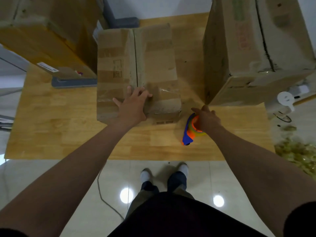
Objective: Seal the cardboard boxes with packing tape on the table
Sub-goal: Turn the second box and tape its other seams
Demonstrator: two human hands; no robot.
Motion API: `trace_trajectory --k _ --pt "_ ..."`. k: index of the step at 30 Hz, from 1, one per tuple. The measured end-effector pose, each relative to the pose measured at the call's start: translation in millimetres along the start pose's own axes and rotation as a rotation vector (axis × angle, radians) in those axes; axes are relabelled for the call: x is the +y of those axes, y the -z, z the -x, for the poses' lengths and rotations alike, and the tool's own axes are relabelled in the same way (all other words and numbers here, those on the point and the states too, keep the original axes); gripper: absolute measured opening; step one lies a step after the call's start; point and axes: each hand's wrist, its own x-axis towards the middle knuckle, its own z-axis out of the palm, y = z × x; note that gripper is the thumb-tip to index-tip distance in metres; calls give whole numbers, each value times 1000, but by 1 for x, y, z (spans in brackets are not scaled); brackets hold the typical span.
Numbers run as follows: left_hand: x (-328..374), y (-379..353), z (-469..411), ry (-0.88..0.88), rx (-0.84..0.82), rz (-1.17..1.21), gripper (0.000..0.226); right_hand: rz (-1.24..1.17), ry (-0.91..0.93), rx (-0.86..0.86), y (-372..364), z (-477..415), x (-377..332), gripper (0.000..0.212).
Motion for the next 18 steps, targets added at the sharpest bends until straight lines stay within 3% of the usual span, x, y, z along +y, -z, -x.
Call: trace_trajectory --k 4,7,11,16,18 --pt "2 -3 -3 9 17 -14 86 129 109 -25 -3 6 11 73" --pt "4 -3 -4 17 26 -30 86 69 128 -43 -6 17 18 77" --pt "7 0 -2 24 2 -19 86 -283 36 1 1 42 29 72" --pt "9 2 3 24 -62 58 87 -827 -69 206 15 76 38 64" --pt "13 7 7 28 -87 125 73 -994 -49 291 32 93 32 57"
